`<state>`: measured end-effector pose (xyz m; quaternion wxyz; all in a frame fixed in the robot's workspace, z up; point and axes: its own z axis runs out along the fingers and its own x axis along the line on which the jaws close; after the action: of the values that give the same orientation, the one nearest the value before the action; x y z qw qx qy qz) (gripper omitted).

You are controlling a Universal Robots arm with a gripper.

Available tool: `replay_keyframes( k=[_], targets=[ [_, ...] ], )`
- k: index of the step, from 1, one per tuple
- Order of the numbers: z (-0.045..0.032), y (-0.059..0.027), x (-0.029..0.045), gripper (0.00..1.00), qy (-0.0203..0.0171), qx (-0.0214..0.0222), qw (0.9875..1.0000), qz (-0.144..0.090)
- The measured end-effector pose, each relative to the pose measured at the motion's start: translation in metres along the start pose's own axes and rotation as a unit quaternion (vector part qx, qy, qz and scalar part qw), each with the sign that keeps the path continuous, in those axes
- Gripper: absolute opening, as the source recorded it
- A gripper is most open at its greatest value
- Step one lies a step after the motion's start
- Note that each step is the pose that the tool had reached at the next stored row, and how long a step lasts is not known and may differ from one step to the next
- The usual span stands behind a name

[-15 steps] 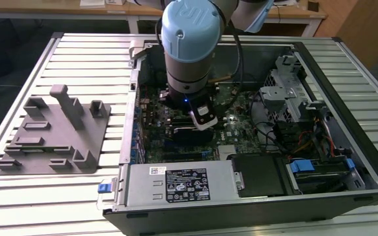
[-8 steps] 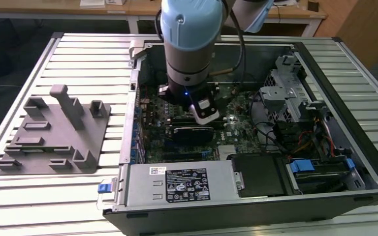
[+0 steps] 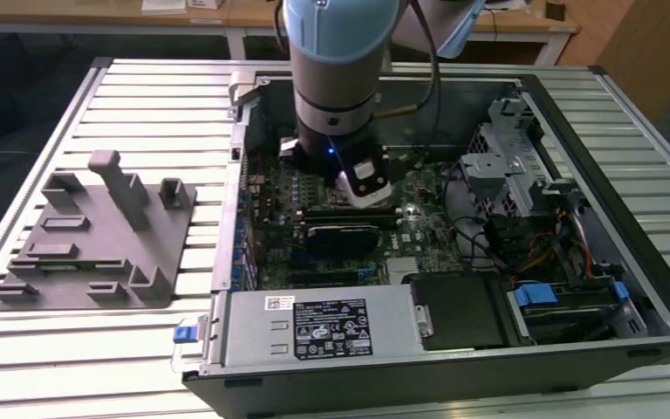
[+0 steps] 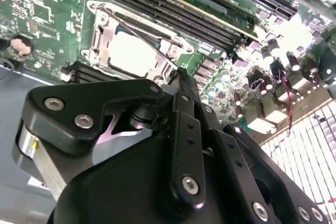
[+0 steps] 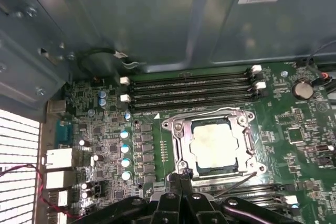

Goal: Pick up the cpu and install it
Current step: 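Install the second cpu locking lever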

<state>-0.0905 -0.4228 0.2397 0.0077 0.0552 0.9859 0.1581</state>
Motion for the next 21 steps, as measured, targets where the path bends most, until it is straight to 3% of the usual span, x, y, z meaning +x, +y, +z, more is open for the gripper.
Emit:
replay_keyframes(
  k=[4, 10, 15, 21],
  targets=[
    [-0.0025, 0.0012, -0.0015, 0.11, -0.0003, 0.0034, 1.0000, 0.000],
    [-0.0059, 0.0032, -0.0084, 0.11, -0.0015, 0.0212, 0.9998, 0.001],
    [-0.0056, 0.0042, -0.0183, 0.11, -0.0005, 0.0297, 0.9996, 0.003],
    [-0.0049, 0.0043, -0.0212, 0.11, -0.0033, 0.0456, 0.9989, 0.010]
  ],
)
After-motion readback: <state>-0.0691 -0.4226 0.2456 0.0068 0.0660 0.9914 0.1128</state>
